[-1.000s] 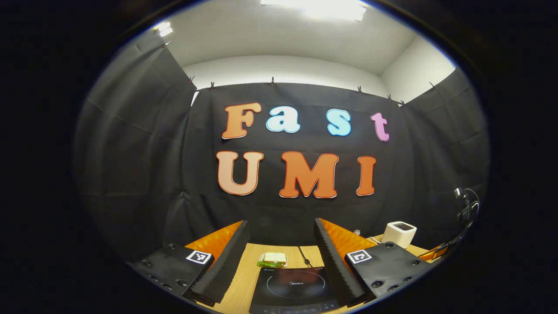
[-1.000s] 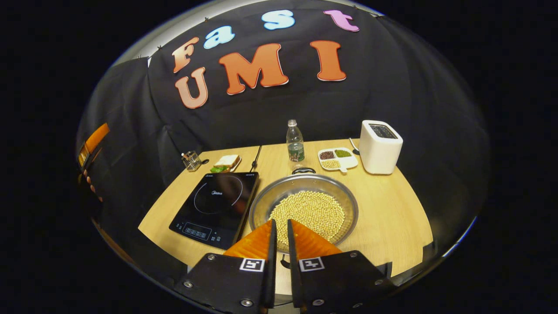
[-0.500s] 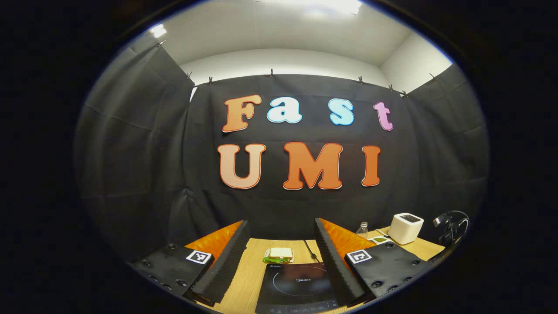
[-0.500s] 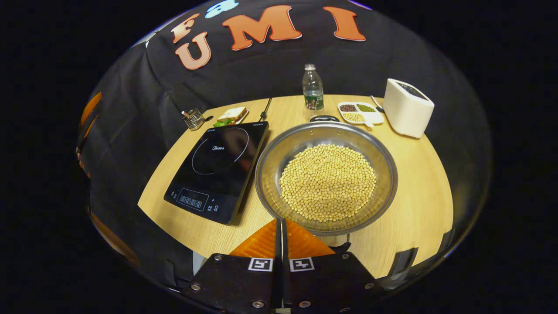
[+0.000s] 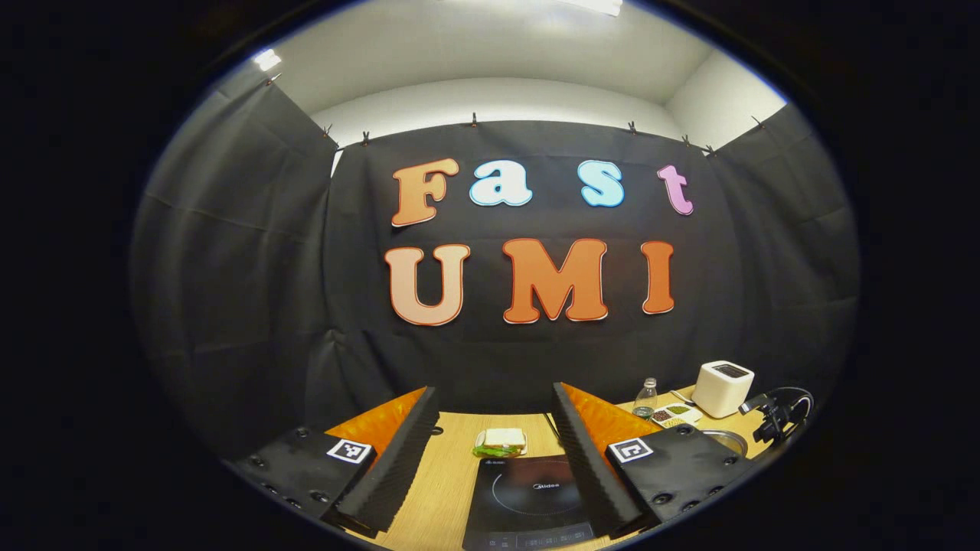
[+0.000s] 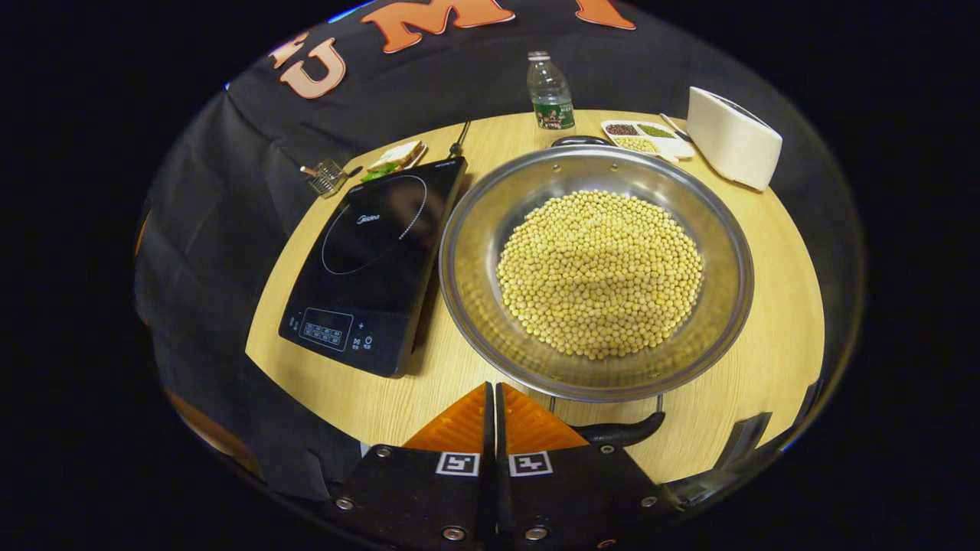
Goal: First push the handle of the pot to place it horizontally, then grasp the pot with both hands and set it on the induction cooktop.
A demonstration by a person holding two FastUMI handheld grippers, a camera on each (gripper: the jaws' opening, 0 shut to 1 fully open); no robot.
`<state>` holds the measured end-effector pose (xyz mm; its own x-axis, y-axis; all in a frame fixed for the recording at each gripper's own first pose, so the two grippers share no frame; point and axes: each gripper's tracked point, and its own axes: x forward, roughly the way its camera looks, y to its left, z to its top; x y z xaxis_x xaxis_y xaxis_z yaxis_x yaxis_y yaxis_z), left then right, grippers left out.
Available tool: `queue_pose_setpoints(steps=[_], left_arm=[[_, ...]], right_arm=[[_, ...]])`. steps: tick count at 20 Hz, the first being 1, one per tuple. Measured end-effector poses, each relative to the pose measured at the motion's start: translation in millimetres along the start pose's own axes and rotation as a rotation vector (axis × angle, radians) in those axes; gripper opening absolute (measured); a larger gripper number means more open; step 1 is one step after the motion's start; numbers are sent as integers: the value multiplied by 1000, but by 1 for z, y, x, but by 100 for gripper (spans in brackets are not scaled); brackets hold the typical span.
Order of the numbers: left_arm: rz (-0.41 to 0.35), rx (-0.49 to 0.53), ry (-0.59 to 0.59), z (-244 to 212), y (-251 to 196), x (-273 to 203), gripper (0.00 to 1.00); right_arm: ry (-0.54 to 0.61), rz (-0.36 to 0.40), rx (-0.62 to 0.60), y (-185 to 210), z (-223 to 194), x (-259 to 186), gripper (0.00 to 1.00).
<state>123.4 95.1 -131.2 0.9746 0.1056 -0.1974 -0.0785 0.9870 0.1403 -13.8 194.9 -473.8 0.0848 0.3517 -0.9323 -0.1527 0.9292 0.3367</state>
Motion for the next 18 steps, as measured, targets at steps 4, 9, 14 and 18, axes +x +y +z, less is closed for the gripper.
queue_pose_setpoints(steps=[4, 9, 14, 18], left_arm=[[2, 0, 6, -2, 1, 2, 97], [-6, -6, 19, -3, 0, 3, 97], [-1, 10, 22, -3, 0, 5, 96], [-8, -2, 27, -4, -1, 6, 96]], right_arm=[[29, 8, 45, -5, -2, 9, 0], [47, 25, 66, -3, -6, 18, 0], [45, 15, 97, -20, -4, 15, 0], [45, -14, 120, -43, -4, 8, 0]])
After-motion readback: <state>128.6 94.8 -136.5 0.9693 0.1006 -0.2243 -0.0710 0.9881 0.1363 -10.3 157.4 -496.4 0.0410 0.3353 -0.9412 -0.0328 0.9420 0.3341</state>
